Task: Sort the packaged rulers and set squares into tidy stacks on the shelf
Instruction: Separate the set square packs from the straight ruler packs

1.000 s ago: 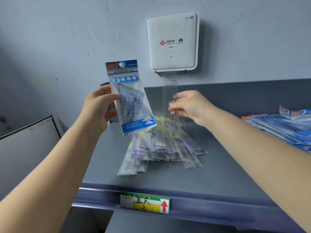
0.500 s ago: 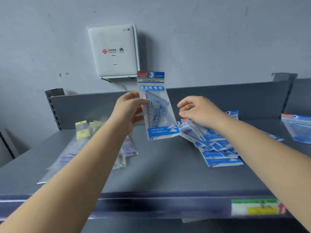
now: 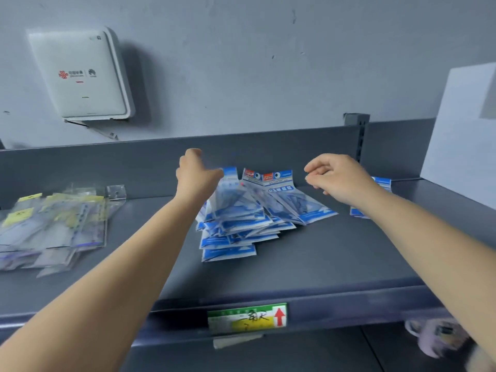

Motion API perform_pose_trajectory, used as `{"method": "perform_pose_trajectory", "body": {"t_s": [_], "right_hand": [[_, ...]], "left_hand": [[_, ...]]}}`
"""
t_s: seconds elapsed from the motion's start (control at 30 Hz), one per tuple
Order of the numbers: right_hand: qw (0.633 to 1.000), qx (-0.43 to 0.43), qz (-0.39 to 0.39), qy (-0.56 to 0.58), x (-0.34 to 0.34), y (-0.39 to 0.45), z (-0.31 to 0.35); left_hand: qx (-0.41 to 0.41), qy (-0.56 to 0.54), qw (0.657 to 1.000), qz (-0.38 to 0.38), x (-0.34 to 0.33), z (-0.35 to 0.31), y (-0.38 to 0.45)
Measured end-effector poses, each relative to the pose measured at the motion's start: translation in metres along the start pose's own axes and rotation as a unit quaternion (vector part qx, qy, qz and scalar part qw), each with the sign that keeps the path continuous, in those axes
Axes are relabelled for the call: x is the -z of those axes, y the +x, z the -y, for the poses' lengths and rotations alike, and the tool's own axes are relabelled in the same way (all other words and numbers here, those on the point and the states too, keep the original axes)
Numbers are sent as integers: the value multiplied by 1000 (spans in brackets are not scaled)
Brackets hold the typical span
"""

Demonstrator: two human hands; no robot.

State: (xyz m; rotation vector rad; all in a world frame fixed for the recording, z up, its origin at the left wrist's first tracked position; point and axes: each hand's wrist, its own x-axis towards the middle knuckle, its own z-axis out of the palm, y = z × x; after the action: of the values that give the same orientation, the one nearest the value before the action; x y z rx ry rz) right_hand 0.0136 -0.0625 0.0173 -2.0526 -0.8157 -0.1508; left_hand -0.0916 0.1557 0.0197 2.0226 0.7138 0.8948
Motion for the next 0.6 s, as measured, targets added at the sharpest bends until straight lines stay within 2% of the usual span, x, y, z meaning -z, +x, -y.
{"method": "perform_pose_trajectory", "body": {"t_s": [0.1,0.23,0.4,0.5,0.6], "right_hand": [[999,-25,-13,-23,21,1,-26],[990,-67,12,-124,46,2,-66],[965,-104,64,-232,65,0,-105],[964,-105,76,-231,70,2,-116],[983,-144,35,-106,79,11,-120]], "left_hand": [[-71,82,994,1,-16,-7,-9],[-141,118,981,67,-47,-29,-25],[-254,193,931,180,-110,-58,-51],[-271,246,893,262,-150,-70,-64],[-266,294,856,330,-180,-73,-72]]}}
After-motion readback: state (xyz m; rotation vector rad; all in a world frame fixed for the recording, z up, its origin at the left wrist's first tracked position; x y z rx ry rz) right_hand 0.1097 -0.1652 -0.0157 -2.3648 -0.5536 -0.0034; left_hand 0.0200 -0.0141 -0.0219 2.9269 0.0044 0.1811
